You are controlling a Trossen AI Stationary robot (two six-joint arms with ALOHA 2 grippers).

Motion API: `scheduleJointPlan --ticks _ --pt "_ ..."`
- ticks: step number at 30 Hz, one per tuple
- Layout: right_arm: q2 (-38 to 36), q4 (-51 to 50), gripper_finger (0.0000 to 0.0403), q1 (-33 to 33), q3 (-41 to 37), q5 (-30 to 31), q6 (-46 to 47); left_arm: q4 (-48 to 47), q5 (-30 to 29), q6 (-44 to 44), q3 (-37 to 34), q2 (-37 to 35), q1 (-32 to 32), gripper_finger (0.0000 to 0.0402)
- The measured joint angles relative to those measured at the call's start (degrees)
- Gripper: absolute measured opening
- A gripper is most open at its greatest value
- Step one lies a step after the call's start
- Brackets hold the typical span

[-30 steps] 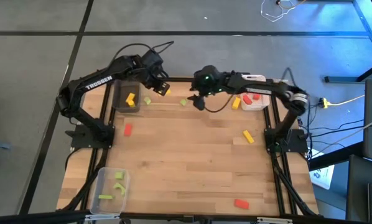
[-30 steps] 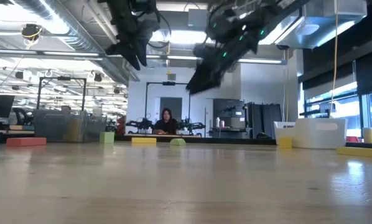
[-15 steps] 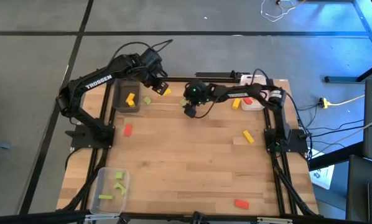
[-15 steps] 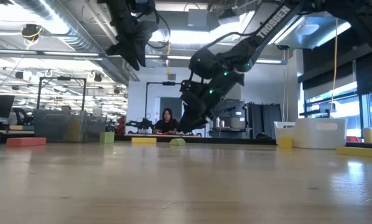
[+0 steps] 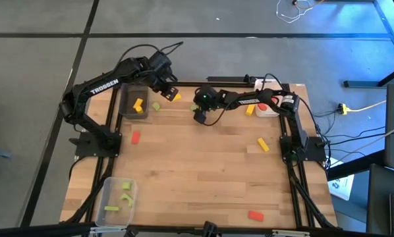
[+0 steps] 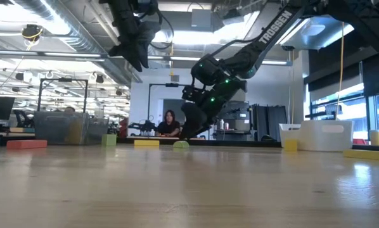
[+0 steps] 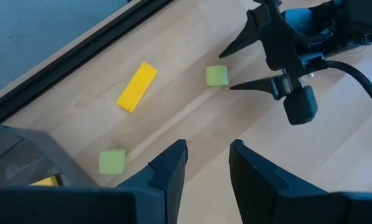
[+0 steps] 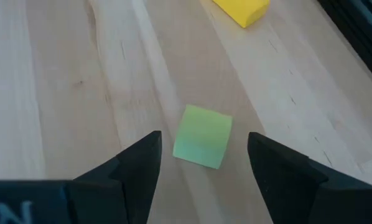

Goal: Sort & place blocks by color
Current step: Put the green block into the transparent bin

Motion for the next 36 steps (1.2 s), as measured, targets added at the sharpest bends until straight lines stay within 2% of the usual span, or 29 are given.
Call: scheduleJointPlan --ticks 7,19,26,29,32,36 --pt "0.0 -2.7 0.0239 0.0 0.0 0.0 4.4 0.0 0.0 1.3 0.0 0.0 0.0 0.0114" --pt "-0.7 -3.2 0.0239 0.0 0.2 -0.7 4.4 0.1 0.0 2.7 0.0 0.0 0.0 0.0114" --pt "-0.9 -15.0 0.0235 -0.5 9.8 -6.2 9.1 0.1 -0.1 2.7 0.0 0.0 0.1 0.0114" --pt "-0.9 -19.0 0.0211 -1.8 15.4 -6.2 10.8 0.1 -0.1 2.7 0.0 0.0 0.1 0.0114" --pt "-0.9 -20.6 0.0167 -3.5 19.6 -6.6 11.7 0.1 -0.1 2.7 0.0 0.0 0.1 0.0114" --pt "-1.0 -20.8 0.0084 -6.3 22.0 -13.5 11.7 0.1 -1.1 2.7 0.0 0.0 0.0 0.0114"
